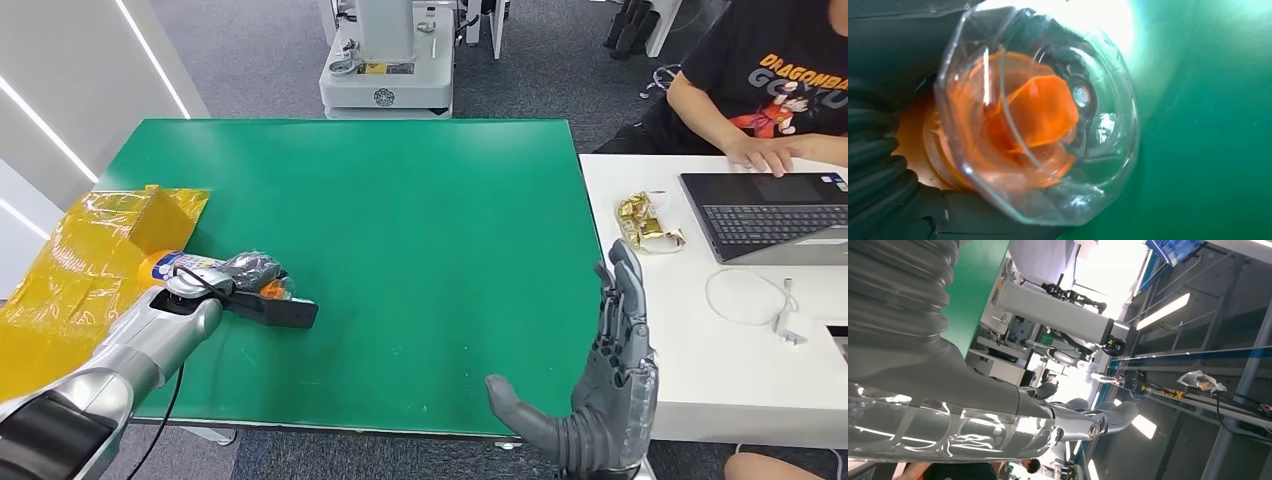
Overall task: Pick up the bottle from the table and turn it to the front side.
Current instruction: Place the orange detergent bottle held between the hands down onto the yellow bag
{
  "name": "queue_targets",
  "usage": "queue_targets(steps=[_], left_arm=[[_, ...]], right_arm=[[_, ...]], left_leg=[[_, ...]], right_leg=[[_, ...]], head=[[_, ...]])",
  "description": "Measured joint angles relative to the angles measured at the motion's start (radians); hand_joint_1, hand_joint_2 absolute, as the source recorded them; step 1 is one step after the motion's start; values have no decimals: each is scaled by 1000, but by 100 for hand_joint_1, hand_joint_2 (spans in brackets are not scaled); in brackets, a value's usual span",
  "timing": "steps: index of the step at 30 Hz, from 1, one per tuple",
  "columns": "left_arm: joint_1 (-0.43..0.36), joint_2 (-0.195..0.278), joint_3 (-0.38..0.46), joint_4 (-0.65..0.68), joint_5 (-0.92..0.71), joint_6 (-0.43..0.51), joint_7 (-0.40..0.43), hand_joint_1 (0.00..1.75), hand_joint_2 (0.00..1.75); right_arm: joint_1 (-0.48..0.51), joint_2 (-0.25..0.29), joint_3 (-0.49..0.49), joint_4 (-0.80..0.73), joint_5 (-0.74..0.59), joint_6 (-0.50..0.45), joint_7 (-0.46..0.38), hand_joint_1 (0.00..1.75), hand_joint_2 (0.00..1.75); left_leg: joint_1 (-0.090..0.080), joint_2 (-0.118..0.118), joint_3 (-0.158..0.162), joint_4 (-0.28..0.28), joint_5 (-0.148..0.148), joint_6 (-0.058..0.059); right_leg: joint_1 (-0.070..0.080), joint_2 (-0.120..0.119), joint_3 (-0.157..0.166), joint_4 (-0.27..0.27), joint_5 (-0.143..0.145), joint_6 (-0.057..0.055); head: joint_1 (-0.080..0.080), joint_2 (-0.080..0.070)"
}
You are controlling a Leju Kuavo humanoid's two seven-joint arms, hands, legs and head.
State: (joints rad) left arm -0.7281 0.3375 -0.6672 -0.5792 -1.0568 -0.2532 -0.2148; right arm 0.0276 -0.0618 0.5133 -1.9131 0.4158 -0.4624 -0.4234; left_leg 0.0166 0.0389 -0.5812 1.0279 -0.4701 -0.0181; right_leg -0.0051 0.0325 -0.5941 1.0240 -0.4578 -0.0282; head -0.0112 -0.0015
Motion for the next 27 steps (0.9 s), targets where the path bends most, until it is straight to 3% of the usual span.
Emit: queue_targets(steps=[10, 20, 22, 24, 27], left_arm=[[3, 17, 15, 8, 12, -32, 0, 175, 175], [9, 19, 20, 11, 9, -5, 6, 175, 175], [16, 12, 23, 10, 9, 56, 6, 92, 175], [35, -4, 41, 0, 22, 184, -1, 4, 175], [80, -41, 121, -74, 60, 421, -18, 0, 175]], right_arm=[[5, 0, 0, 0, 3, -9, 0, 0, 175], [9, 0, 0, 0, 12, -9, 5, 0, 175], [13, 0, -1, -3, 24, -9, 11, 0, 175], [23, 1, -3, -13, 43, -6, 24, 0, 175], [38, 1, -10, -32, 73, 11, 48, 0, 175]], left_leg=[[3, 6, 7, -7, 1, -1], [4, 7, 11, -10, 1, -2], [4, 6, 11, -11, 2, -3], [4, 5, 11, -10, 3, -5], [4, -5, 5, -10, 7, -10]], right_leg=[[2, 8, 0, 0, 1, -8], [3, 9, 0, 1, -1, -13], [3, 9, 0, 1, -1, -13], [3, 7, -2, 1, -1, -14], [3, -4, -3, 1, -2, -14]], head=[[0, 0], [0, 0], [0, 0], [0, 0], [0, 0]])
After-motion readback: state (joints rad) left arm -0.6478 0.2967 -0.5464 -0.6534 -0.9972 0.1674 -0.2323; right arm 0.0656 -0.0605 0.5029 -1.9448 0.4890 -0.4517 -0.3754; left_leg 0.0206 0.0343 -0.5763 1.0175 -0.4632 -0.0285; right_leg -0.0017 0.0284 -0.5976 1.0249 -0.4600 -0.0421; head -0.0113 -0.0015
